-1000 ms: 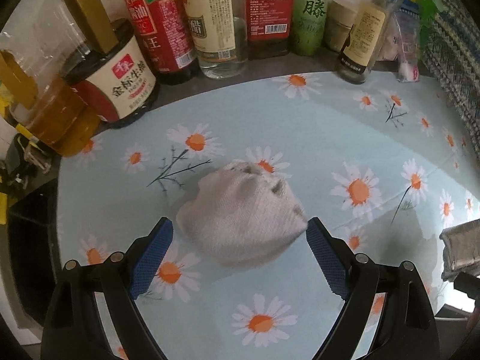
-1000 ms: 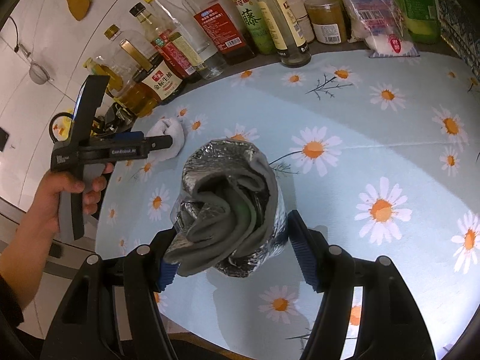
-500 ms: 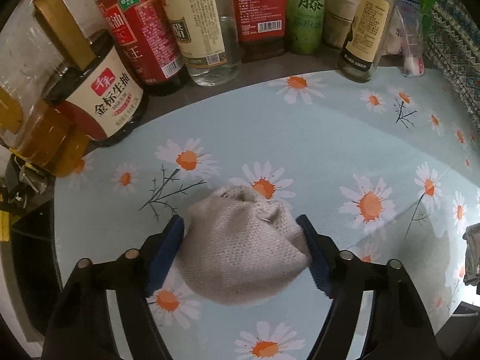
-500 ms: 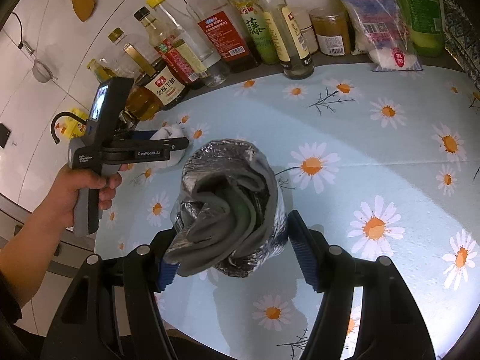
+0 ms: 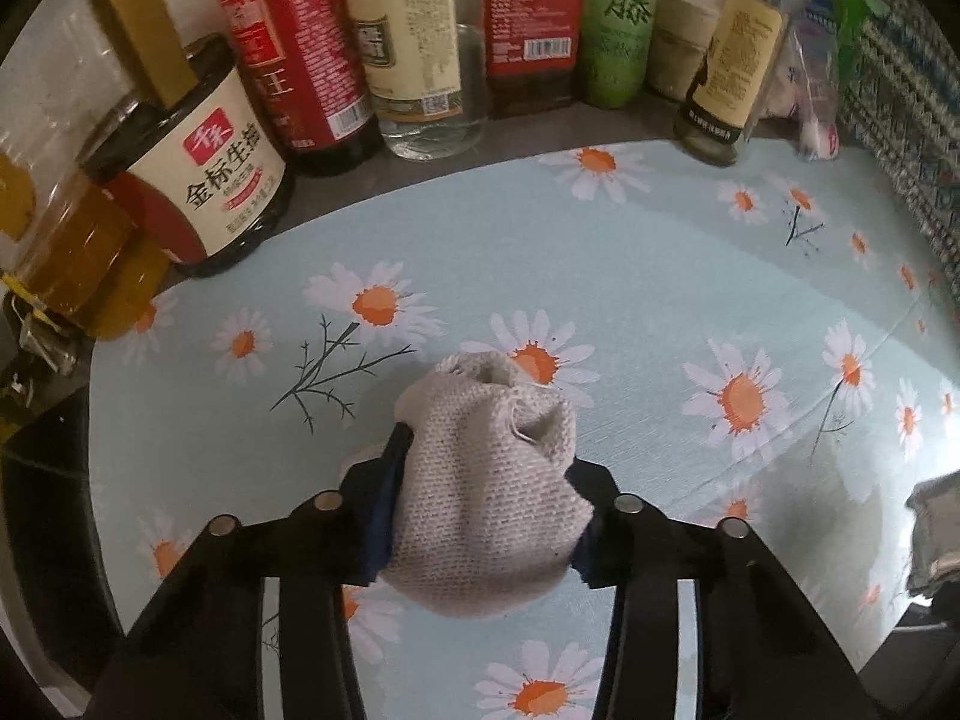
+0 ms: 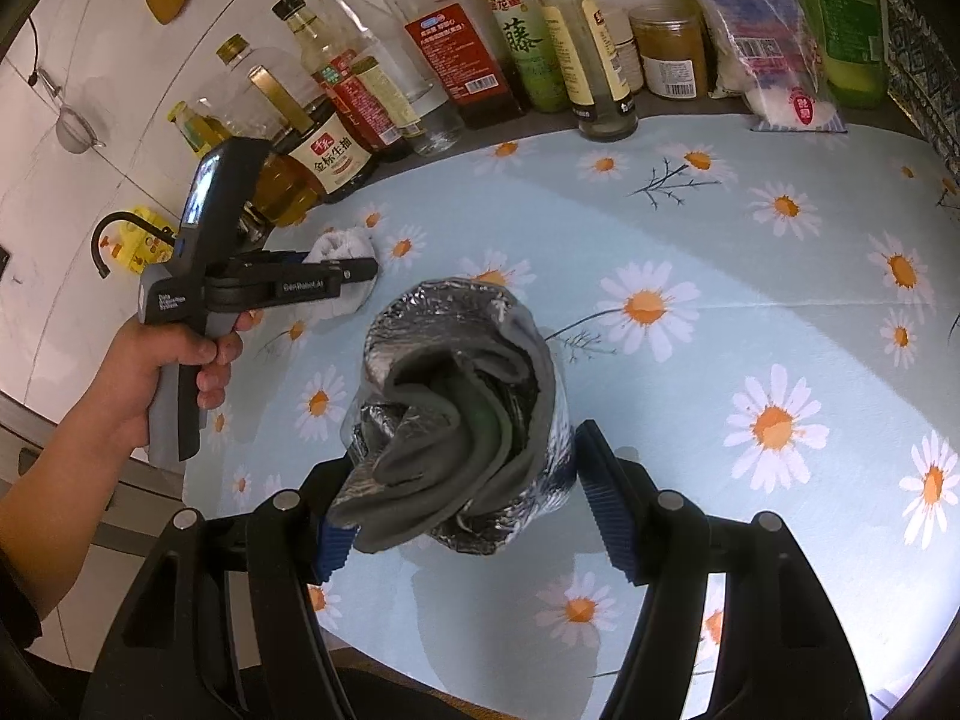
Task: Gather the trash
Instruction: 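Grasp the white cloth with the left tool while the right tool holds the foil bag, then lower both tools over the black bin and release the foil bag and cloth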
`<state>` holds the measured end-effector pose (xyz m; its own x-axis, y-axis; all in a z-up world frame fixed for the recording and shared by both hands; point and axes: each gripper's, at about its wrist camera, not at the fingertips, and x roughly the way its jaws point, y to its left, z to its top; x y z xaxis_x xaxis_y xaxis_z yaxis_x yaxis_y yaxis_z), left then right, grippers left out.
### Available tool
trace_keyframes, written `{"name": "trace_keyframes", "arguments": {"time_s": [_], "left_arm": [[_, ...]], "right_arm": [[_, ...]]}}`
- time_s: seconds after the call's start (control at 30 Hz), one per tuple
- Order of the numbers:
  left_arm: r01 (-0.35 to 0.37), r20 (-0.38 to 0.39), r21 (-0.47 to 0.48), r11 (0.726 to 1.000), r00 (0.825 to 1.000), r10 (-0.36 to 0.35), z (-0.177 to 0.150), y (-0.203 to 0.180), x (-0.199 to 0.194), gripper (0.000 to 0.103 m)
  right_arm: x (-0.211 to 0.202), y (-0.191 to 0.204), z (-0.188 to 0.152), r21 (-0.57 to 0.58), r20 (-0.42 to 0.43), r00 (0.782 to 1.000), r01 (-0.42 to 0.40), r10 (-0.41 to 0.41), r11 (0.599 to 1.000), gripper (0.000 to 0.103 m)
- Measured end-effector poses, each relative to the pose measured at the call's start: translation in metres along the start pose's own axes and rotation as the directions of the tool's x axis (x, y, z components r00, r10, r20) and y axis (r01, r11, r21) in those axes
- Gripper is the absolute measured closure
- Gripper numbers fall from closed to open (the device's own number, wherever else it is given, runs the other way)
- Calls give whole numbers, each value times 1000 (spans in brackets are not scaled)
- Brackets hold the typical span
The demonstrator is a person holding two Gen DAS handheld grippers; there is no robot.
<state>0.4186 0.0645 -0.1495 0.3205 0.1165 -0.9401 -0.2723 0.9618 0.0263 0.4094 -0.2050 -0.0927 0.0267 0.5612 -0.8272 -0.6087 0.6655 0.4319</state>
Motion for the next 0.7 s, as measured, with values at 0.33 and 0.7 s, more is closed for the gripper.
{"name": "trace_keyframes", "arguments": {"time_s": [0.33,0.7], "left_arm": [[88,94,-18,996,992,-86,-25,14,-46,70],[212,214,-21,977,955,-203,-90,41,-116,70]], "right_arm": [[4,33,-7,-13,5,999,48,-48,999,37],[5,96,-19,-43,43,997,69,-67,997,37]]}}
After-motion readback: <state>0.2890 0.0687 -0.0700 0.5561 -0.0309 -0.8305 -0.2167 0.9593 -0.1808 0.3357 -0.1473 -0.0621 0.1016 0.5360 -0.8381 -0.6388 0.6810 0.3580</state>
